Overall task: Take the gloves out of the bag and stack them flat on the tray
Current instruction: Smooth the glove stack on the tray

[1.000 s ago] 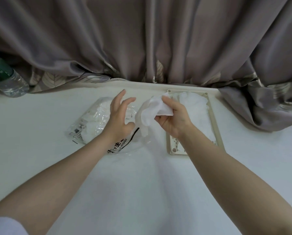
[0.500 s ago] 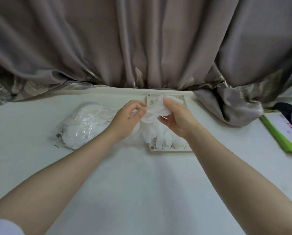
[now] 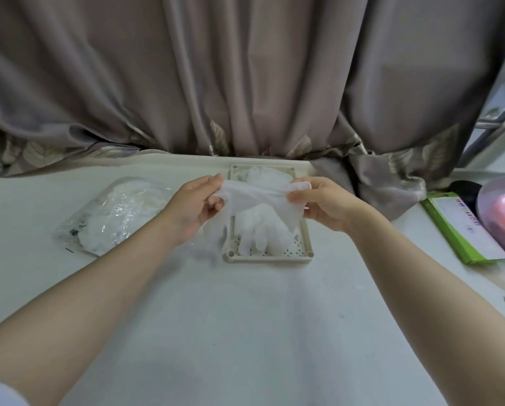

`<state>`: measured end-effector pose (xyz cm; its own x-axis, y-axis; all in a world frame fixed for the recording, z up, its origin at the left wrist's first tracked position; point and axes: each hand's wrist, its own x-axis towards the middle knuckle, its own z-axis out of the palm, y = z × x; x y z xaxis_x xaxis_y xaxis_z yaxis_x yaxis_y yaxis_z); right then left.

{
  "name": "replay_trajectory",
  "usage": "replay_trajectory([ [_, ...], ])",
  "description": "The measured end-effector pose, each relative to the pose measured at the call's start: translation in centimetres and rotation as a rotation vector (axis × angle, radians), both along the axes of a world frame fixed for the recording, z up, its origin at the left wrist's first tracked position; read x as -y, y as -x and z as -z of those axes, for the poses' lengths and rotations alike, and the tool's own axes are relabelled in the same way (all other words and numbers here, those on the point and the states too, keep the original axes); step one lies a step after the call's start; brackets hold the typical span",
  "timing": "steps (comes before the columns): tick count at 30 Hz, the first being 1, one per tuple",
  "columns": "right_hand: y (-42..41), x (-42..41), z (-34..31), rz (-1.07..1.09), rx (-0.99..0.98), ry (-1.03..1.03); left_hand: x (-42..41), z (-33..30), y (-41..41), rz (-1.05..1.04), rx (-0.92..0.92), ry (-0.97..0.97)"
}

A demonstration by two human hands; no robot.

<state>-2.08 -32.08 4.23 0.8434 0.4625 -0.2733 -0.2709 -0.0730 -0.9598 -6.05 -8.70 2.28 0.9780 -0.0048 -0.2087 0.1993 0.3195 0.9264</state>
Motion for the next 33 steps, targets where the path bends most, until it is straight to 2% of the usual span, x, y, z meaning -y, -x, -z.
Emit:
replay_trajectory([
  [3,-0.2,0.8,0.0,-0.009,0.047,-0.041,0.2,0.8,0.3,0.160,-0.005,-0.053],
  [7,-0.6,1.1,-0.8,0.029,0.095,-0.101,0.5,1.2,0.3,0.384,-0.081,0.019],
  [9,-0.9,1.1,-1.3,-0.027,0.154,-0.084,1.7,0.7,0.0,0.448,-0.099,-0.070],
  [12,-1.5,0.6,-1.5,-0.136,0.255,0.166,4.1,0.5,-1.0,0.468,-0.034,-0.240],
  [15,-2.6,0.7,-1.2,-0.189,0.353,0.523,6.6,0.7,-1.7,0.483,-0.004,-0.223],
  [19,-4.1,0.7,-1.3,-0.195,0.457,0.863,7.6,1.8,-2.3,0.470,-0.070,-0.219],
  [20,-4.6,0.9,-1.3,-0.198,0.430,0.934,7.7,2.0,-2.6,0.442,-0.082,-0.234],
  [22,-5.6,1.5,-1.2,-0.272,0.251,0.991,7.8,2.7,-3.5,0.384,-0.114,-0.252],
  [24,-6.7,2.4,-0.7,-0.444,0.096,0.936,7.6,3.3,-4.3,0.336,-0.149,-0.206],
  [26,-7.6,3.0,0.5,-0.464,0.027,0.791,7.3,4.1,-5.0,0.318,-0.177,-0.167],
  [29,-9.5,2.8,3.6,-0.218,-0.037,0.556,6.4,5.5,-6.2,0.287,-0.208,-0.145],
  [32,-10.8,1.8,6.8,-0.092,-0.141,0.123,5.7,7.0,-8.1,0.240,-0.225,-0.132],
  [33,-10.6,1.6,7.7,-0.049,-0.140,0.034,5.7,7.4,-8.2,0.223,-0.222,-0.143],
])
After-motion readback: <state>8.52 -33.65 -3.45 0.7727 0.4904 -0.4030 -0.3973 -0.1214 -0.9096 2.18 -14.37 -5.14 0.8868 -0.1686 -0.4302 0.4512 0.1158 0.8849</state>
